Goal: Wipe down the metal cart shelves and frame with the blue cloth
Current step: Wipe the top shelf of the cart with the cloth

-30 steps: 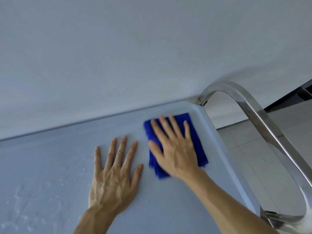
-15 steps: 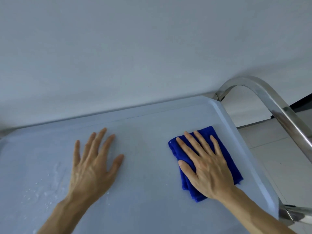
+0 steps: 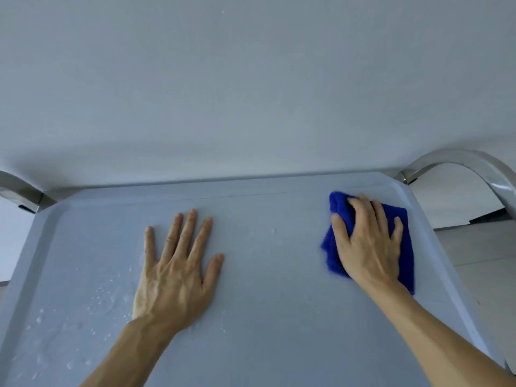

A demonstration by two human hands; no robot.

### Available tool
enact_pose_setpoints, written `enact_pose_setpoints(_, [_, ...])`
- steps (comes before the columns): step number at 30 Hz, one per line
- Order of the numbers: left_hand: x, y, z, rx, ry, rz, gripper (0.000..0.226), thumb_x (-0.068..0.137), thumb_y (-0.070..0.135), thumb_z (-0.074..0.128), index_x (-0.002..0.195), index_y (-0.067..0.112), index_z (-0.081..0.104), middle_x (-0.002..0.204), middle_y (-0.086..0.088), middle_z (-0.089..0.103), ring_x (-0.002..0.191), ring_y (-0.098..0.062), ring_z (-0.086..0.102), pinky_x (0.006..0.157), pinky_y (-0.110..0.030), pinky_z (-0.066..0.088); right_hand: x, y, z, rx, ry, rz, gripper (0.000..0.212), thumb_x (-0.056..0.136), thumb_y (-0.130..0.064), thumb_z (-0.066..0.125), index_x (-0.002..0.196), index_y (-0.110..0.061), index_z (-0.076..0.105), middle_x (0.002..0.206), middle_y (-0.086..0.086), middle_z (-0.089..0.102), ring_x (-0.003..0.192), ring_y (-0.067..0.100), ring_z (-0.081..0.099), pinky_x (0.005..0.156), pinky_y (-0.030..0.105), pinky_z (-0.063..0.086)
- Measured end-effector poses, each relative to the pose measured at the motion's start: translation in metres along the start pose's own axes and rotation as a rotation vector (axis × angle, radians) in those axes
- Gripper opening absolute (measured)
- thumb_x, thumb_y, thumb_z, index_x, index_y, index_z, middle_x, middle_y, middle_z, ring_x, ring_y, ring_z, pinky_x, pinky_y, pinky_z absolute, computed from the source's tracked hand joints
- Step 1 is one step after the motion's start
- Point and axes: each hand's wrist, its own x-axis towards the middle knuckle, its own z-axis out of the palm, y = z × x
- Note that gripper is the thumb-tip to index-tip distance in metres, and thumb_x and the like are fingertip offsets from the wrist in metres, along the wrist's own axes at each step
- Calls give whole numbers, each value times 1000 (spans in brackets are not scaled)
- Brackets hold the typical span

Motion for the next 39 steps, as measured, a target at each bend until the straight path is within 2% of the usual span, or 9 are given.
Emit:
enact_pose_setpoints(5, [1,0,0,5,6,-4,65,99,54,21,156,24,23,163,-1,18,151,-19,13,119,-58,11,32,-107,25,33,94,75,59,98,-49,37,140,-11,53,149,20,46,140,40,39,112,70,22])
enact_pose_setpoints(10, [1,0,-1,-10,3,-7,63,100,54,18,156,25,22,163,-1,17,151,-18,12,119,-57,11,-26,-128,20,42,-32,-609,53,100,-49,38,147,-25,47,158,5,38,149,26,29,117,60,20])
enact_pose_setpoints(13, [0,1,-1,-10,-2,-8,62,101,53,17,156,26,21,164,0,16,152,-17,11,119,-57,11,-26,-87,11,27,-92,-784,55,101,-53,37,152,-34,36,162,-5,29,152,16,20,121,53,17])
enact_pose_setpoints(18, [2,3,-2,-6,-12,-15,62,100,52,19,155,24,25,163,-1,18,151,-18,13,120,-57,10,18,-18,9,-42,1,-445,56,100,-54,29,148,-29,44,157,-1,40,145,23,37,118,55,25])
enact_pose_setpoints(22, [1,2,-3,-5,-13,-20,62,100,52,18,155,24,25,163,-1,17,151,-18,12,120,-57,9,32,-67,19,-41,28,46,60,98,-51,30,151,-25,39,160,7,35,147,31,30,116,64,19])
enact_pose_setpoints(26, [0,0,-2,-21,-12,-18,62,100,52,18,155,24,25,163,-1,18,151,-18,13,120,-57,9,-28,-116,20,-24,18,-297,60,97,-51,39,151,-25,40,159,5,36,148,30,30,117,63,18])
enact_pose_setpoints(32, [2,2,-4,-31,-15,-24,62,100,53,16,156,26,21,164,0,14,152,-16,8,121,-55,4,-80,-44,-5,-32,-162,-713,58,99,-56,37,153,-38,31,163,-9,24,153,17,17,120,54,20])
enact_pose_setpoints(35, [2,3,-4,-37,-18,-25,62,100,52,16,156,26,21,164,0,14,152,-17,8,121,-55,3,-47,-11,-4,-63,-125,-625,57,99,-56,33,152,-36,34,161,-5,31,150,20,28,118,56,23])
enact_pose_setpoints(39, [2,4,-5,-34,-20,-29,62,99,52,18,156,26,23,164,-1,17,152,-18,11,121,-55,2,7,-37,8,-60,-66,-130,61,98,-57,23,154,-34,29,163,-2,27,150,25,23,120,58,14])
